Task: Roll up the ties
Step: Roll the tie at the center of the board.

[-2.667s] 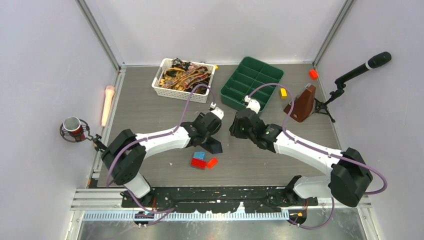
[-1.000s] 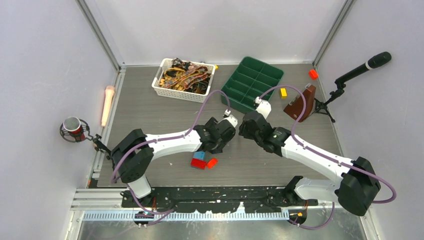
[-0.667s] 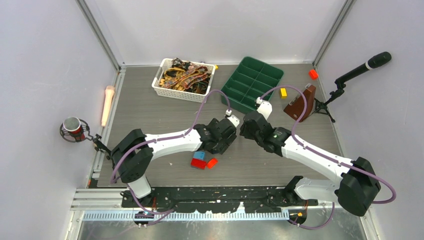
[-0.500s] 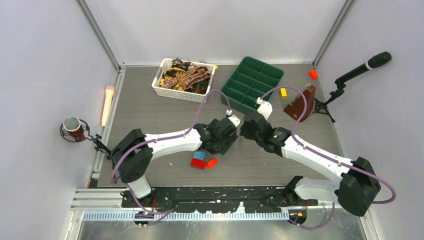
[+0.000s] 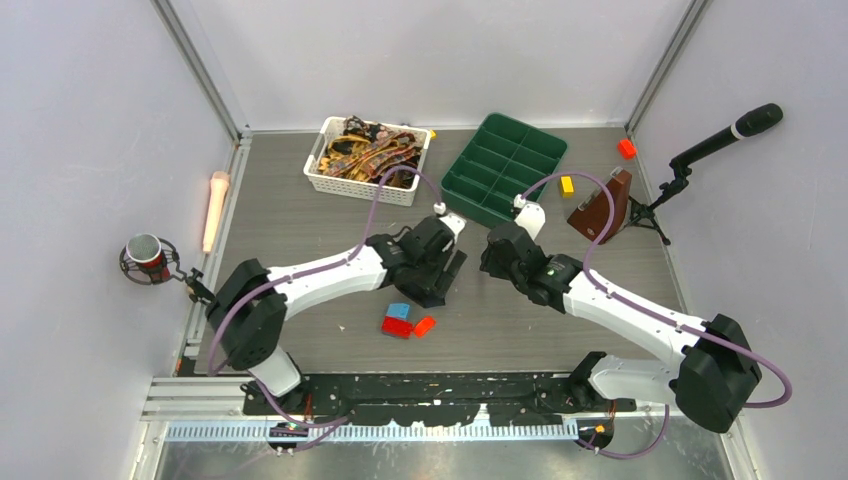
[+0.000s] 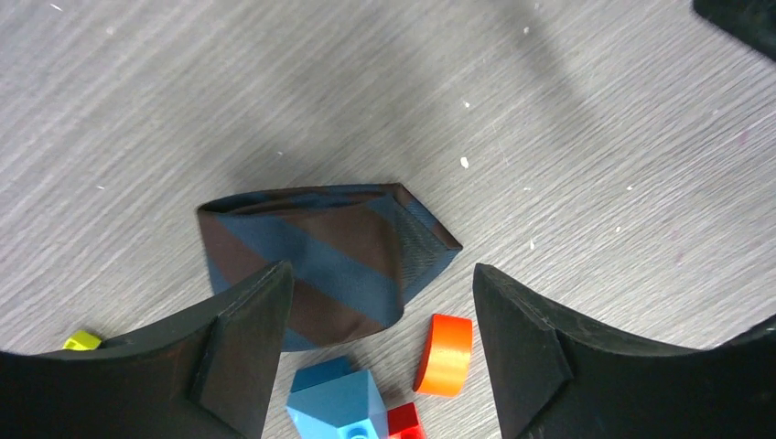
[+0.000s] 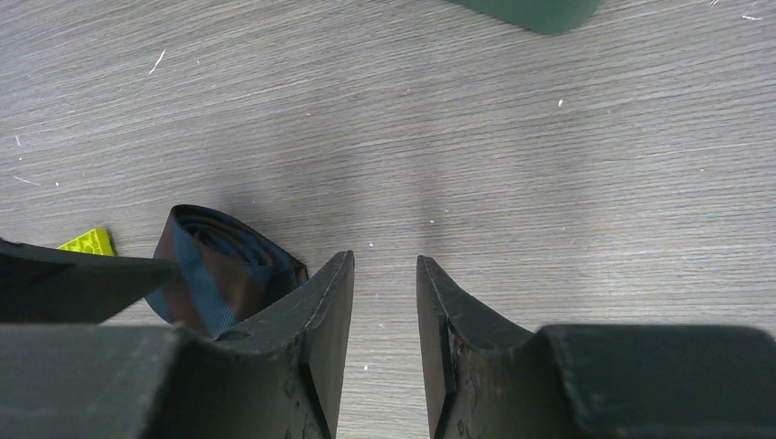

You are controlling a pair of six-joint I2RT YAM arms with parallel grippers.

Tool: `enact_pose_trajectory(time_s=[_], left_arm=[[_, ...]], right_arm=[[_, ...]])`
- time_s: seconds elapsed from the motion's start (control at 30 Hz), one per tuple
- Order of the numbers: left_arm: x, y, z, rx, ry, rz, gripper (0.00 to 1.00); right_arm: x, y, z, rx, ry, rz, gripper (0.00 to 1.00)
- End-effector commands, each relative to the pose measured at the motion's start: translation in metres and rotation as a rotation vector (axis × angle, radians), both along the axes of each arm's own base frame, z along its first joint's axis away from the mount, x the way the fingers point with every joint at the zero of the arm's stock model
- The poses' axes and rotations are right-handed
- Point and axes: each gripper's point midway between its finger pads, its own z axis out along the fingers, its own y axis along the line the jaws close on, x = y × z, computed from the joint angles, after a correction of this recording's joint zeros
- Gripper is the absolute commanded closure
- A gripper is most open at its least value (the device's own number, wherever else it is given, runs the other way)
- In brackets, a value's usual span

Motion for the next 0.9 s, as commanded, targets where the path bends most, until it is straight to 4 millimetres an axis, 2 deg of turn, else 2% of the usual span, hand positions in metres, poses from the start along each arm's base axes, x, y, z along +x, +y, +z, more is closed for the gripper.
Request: enact_pose_trajectory(time_s=[0.0,0.13,0.23,0.33,0.43,0.47,0.5,0.57,0.67,0.87], left_arm=[[0.007,-0.005,0.048,-0.163,-0.034,-0.004,0.25],[0.013,0.002,0.081,-0.29,-0.046,-0.013,0.23],[0.027,0.018,0.093,-0.357,-0.072,0.035,0.2],[0.042,0.04,0.085,-0.403,-0.051,0.115,0.19],[0.056,0.055,0.072,-0.473,-0.026,0.182,0.16],[0.059,0.058,0.069,-0.504,-0.027,0.191,0.15],[0.062,0.061,0.065,-0.531,-0.023,0.208,0.14],[0.066,0.066,0.059,-0.574,-0.014,0.22,0.13],[0.07,0.071,0.05,-0.597,0.004,0.228,0.12],[0.068,0.066,0.031,-0.627,0.086,0.189,0.11]], right_arm=[[0.007,0.002,0.011,0.026,-0.035,-0.017,0.62],[0.009,0.008,0.013,0.042,-0.037,0.008,0.62],[0.008,0.024,0.014,0.08,-0.035,0.075,0.62],[0.003,0.059,0.017,0.17,-0.006,0.223,0.62],[-0.01,0.099,0.008,0.267,0.087,0.395,0.65],[-0.01,0.109,0.011,0.301,0.084,0.427,0.68],[-0.015,0.119,0.004,0.329,0.124,0.466,0.69],[-0.017,0.133,0.002,0.375,0.138,0.511,0.73],[-0.016,0.143,-0.001,0.399,0.148,0.527,0.76],[-0.013,0.141,-0.022,0.37,0.211,0.479,0.82]])
